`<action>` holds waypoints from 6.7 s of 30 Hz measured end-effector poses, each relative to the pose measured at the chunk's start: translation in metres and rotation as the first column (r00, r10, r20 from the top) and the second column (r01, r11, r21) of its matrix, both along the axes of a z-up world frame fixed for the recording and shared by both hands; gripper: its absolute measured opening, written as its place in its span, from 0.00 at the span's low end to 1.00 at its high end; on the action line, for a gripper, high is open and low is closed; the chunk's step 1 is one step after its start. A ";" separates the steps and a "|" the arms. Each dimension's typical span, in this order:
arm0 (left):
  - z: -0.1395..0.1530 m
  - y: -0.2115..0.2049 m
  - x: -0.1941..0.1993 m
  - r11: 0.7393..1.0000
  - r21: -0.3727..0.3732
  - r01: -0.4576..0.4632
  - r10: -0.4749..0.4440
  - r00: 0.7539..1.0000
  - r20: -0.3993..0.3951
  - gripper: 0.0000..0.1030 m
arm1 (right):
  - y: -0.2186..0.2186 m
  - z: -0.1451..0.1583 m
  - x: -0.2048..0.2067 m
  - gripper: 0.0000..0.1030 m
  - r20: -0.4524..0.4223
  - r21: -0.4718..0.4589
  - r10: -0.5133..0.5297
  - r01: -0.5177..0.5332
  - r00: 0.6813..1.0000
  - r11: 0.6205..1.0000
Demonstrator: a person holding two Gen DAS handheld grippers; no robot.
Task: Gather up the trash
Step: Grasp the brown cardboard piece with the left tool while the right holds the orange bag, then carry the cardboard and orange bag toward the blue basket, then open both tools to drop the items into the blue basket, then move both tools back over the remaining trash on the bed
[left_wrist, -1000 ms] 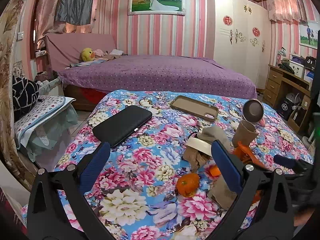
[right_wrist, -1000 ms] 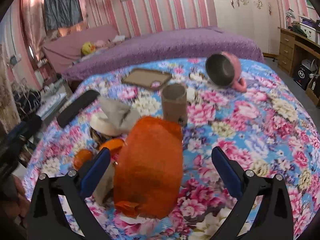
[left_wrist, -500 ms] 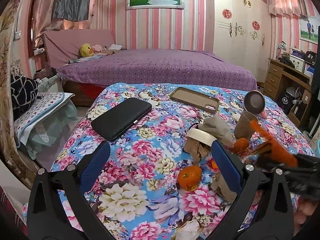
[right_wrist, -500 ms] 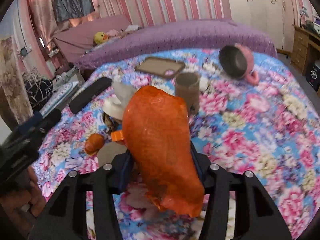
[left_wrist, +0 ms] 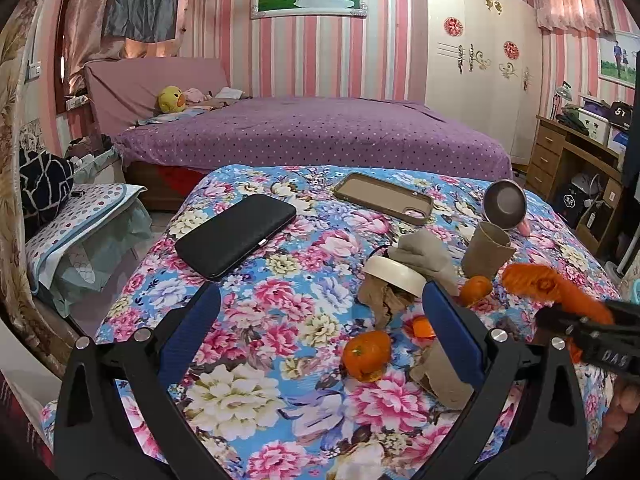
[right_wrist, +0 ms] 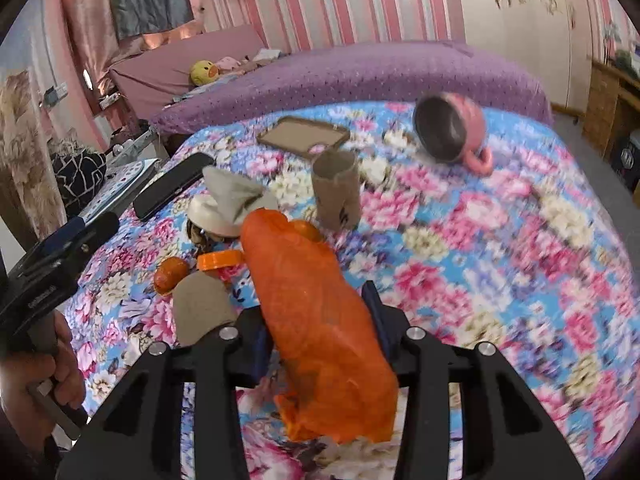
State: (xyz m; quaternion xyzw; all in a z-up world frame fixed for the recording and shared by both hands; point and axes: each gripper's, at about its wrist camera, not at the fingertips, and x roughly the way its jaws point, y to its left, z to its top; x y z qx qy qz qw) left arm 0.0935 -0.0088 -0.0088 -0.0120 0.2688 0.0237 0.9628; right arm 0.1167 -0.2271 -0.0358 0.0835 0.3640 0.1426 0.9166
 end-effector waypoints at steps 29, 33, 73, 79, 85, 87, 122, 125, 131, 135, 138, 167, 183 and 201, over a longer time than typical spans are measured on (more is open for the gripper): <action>-0.047 -0.088 0.008 0.945 0.019 0.326 -0.317 0.929 -0.193 0.52 | -0.062 0.029 -0.014 0.40 0.115 -0.002 -0.095 0.096 0.989 0.995; -0.022 -0.084 -0.003 0.947 0.016 0.322 -0.318 0.942 -0.110 0.52 | -0.067 0.034 -0.018 0.40 0.127 0.006 -0.104 0.104 0.986 0.995; 0.026 -0.097 -0.018 0.959 -0.049 0.277 -0.275 0.960 0.047 0.52 | -0.109 0.074 -0.057 0.40 0.253 0.006 -0.181 0.186 0.950 0.983; 0.031 -0.109 -0.014 0.957 -0.066 0.283 -0.280 0.959 0.053 0.52 | -0.132 0.078 -0.063 0.40 0.259 0.021 -0.218 0.220 0.941 0.975; 0.040 -0.132 -0.011 0.949 -0.048 0.312 -0.310 0.949 0.058 0.52 | -0.149 0.084 -0.068 0.40 0.267 0.036 -0.242 0.241 0.933 0.970; 0.043 -0.141 -0.011 0.945 -0.036 0.324 -0.322 0.945 0.058 0.52 | -0.156 0.086 -0.069 0.40 0.271 0.028 -0.244 0.246 0.931 0.969; 0.070 -0.329 -0.008 0.848 -0.023 0.530 -0.528 0.847 0.055 0.52 | -0.350 0.070 -0.134 0.40 0.205 -0.006 -0.531 0.544 0.822 0.839; 0.066 -0.350 -0.010 0.830 -0.021 0.558 -0.557 0.829 0.049 0.52 | -0.363 0.062 -0.138 0.40 0.161 -0.001 -0.550 0.558 0.819 0.830; 0.054 -0.394 -0.018 0.789 -0.040 0.613 -0.612 0.790 0.028 0.52 | -0.382 0.043 -0.140 0.59 0.077 -0.052 -0.575 0.579 0.815 0.814; 0.044 -0.418 -0.024 0.766 -0.042 0.641 -0.641 0.767 0.009 0.52 | -0.393 0.038 -0.142 0.73 0.056 -0.108 -0.633 0.635 0.772 0.765; 0.037 -0.432 -0.026 0.750 -0.050 0.659 -0.660 0.751 -0.008 0.52 | -0.405 0.045 -0.153 0.73 0.070 -0.050 -0.678 0.681 0.732 0.730; 0.051 -0.142 -0.008 0.962 -0.024 0.272 -0.271 0.962 0.038 0.95 | -0.190 0.084 -0.070 0.87 0.195 0.020 -0.368 0.371 0.909 0.928; 0.023 -0.018 -0.004 0.994 -0.079 0.072 -0.068 0.996 0.050 0.95 | -0.026 0.057 -0.021 0.96 0.152 -0.073 -0.243 0.256 0.958 0.964; 0.021 -0.009 -0.015 0.996 0.003 0.087 -0.086 0.986 0.140 0.95 | 0.008 0.050 -0.019 0.96 0.235 -0.175 -0.167 0.210 0.958 0.962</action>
